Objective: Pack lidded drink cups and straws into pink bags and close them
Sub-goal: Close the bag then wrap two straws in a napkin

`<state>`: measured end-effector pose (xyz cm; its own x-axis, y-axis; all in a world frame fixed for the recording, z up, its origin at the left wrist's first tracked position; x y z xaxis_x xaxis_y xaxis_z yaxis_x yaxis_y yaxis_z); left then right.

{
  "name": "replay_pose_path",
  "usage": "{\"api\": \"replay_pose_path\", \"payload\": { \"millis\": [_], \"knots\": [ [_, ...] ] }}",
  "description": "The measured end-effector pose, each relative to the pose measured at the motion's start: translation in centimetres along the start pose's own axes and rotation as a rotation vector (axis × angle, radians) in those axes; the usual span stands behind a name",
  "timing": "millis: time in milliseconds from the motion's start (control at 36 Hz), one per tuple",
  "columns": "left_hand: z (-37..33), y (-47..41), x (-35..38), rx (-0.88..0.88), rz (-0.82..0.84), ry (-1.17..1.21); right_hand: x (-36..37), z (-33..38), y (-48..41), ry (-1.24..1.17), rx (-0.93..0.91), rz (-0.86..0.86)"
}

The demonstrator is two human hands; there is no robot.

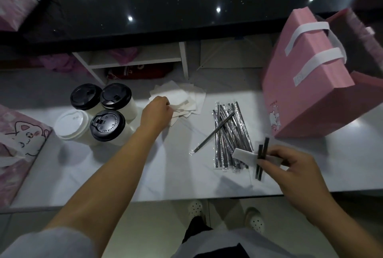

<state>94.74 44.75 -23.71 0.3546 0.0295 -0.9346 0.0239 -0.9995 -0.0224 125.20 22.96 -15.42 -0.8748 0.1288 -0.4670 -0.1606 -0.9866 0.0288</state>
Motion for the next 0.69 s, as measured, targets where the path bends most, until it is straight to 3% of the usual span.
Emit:
{"api": "replay_pose_path", "payload": {
  "millis": [111, 222, 306, 417, 528, 694],
  "knots": [
    [-0.4, 0.6, -1.6, 0.009, -0.044, 0.084, 0.4, 0.6, -0.2, -0.038, 0.002, 0.011],
    [-2.4, 1.8, -4.3, -0.004, 0.001, 0.411, 0.3, 2.3, -1.3, -0.11, -0.05, 0.138],
    [-4.8, 4.0, -5.6, -0.045, 0.252, 0.834, 0.0, 4.6, -2.2, -0.246, -0.086, 0.28],
    [-8.8, 8.7, -7.0, -0.069, 0.644, 1.291, -0.2, 7.2, -3.4, -0.164, -0.062, 0.489],
    [-11.7, 12.7, -7.7, 0.005, 0.818, 1.395, 0.4, 8.8, -4.3, -0.21, -0.04, 0.594],
    [-13.1, 15.2, -7.4, -0.041, 0.812, 1.46, 2.1, 8.1, -5.4, -0.305, 0.049, 0.532]
  ]
}}
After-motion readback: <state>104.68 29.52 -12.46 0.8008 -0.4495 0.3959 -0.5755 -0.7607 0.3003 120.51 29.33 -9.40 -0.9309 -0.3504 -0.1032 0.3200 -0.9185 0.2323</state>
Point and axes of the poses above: each hand's wrist, its own y-axis away from the middle knuckle, its own x-axis out of the palm, z = x × y, the point moved 6 cm from there along -y, towards the middle knuckle, and after that the axes turned 1 degree about -z, right-handed, at the moved point
